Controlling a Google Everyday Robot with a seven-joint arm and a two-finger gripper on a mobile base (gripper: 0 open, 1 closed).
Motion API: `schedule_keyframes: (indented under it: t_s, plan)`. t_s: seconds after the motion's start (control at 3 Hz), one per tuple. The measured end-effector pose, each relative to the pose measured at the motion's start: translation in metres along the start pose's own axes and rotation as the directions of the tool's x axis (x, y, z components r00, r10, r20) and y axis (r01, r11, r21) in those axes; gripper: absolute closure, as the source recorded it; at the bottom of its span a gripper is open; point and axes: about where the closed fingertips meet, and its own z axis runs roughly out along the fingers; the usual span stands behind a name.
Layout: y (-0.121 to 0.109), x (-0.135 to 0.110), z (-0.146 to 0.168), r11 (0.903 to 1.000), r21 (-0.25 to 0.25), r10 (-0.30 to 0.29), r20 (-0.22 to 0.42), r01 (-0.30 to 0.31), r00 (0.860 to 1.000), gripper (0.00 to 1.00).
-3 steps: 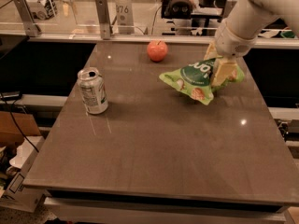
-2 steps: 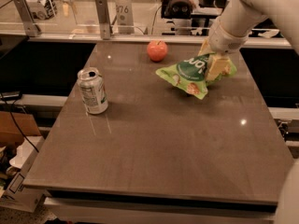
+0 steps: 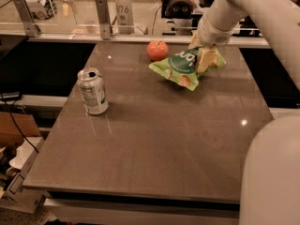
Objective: Move green rice chip bag near apple
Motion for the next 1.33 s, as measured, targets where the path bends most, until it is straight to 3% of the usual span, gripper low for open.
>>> schedule_keyframes:
  t_s: [0.33,0.67,1.33]
  plan:
    - [-0.014,-0.010,0.010,0.9997,0.006,-0.024,0.007,0.024,1.000,1.00]
    - [-0.024,-0.011,0.019,0.9995,0.012,-0.028,0.000,0.028,1.000,0.83]
    - [-0.037,-0.009,0.029,0.9995,0.013,-0.029,-0.005,0.029,1.000,0.36]
